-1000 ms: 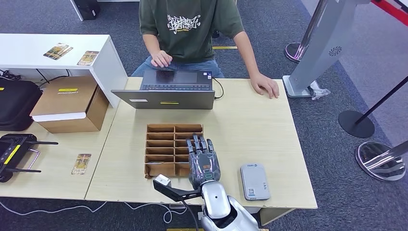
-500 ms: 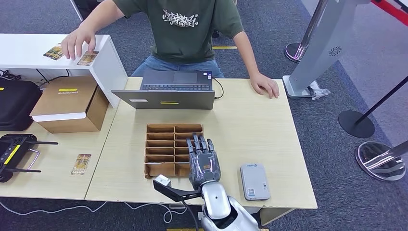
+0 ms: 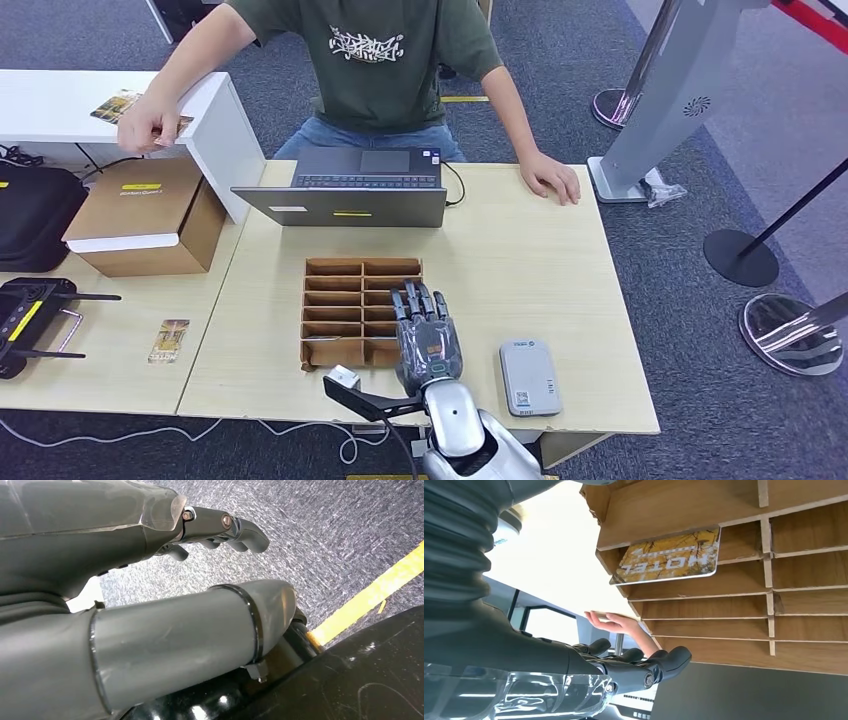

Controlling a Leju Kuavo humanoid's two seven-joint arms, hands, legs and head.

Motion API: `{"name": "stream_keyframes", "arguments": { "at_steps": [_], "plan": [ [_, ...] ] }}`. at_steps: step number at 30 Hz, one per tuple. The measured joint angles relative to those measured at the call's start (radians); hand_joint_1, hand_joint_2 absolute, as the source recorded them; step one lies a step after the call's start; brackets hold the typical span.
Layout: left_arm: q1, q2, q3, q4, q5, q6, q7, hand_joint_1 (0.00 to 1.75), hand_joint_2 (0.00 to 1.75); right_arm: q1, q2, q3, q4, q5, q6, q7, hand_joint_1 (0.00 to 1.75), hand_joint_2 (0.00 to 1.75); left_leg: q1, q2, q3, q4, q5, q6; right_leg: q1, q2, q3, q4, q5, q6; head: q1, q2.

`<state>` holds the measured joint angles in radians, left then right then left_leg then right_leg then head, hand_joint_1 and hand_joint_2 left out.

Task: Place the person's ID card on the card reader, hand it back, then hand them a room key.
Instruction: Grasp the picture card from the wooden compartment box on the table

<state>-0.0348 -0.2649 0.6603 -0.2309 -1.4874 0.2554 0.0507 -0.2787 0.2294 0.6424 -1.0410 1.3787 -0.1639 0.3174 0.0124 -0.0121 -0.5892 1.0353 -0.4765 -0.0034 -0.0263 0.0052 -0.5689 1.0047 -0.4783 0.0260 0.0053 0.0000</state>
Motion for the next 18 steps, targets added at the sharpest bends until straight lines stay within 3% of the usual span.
{"name": "stream_keyframes", "arguments": {
  "at_steps": [5,7,11,12,18],
  "plan": [
    [0.0,0.0,0.0,0.0,0.0,0.001,-0.001,0.0,0.0,0.0,-0.002,0.0,0.001,-0.004,-0.006,0.001,0.0,1.75,0.0,0.0,0.0,0.0,0.0,0.0,0.0,0.0,0.0,0.0,0.0,0.0,0.0,0.0],
    [0.0,0.0,0.0,0.0,0.0,0.001,-0.002,0.0,0.0,0.0,-0.004,0.0,0.001,-0.006,-0.007,0.001,0.11,1.75,0.0,0.0,0.0,0.0,0.0,0.0,0.0,0.0,0.0,0.0,0.0,0.0,0.0,0.0],
    [0.0,0.0,0.0,0.0,0.0,0.002,-0.002,0.0,0.0,-0.001,-0.007,0.0,0.005,-0.009,-0.007,0.002,1.58,1.75,0.0,0.0,0.0,0.0,0.0,0.0,0.0,0.0,0.0,0.0,0.0,0.0,0.0,0.0],
    [0.0,0.0,0.0,0.0,0.0,0.002,-0.002,0.0,0.0,-0.001,-0.007,0.0,0.005,-0.01,-0.008,0.002,1.68,1.75,0.0,0.0,0.0,0.0,0.0,0.0,0.0,0.0,0.0,0.0,0.0,0.0,0.0,0.0],
    [0.0,0.0,0.0,0.0,0.002,0.005,-0.003,0.0,0.0,-0.001,-0.008,0.0,0.005,-0.011,-0.011,0.002,1.39,1.75,0.0,0.0,0.0,0.0,0.0,0.0,0.0,0.0,0.0,0.0,0.0,0.0,0.0,0.0]
  ]
}}
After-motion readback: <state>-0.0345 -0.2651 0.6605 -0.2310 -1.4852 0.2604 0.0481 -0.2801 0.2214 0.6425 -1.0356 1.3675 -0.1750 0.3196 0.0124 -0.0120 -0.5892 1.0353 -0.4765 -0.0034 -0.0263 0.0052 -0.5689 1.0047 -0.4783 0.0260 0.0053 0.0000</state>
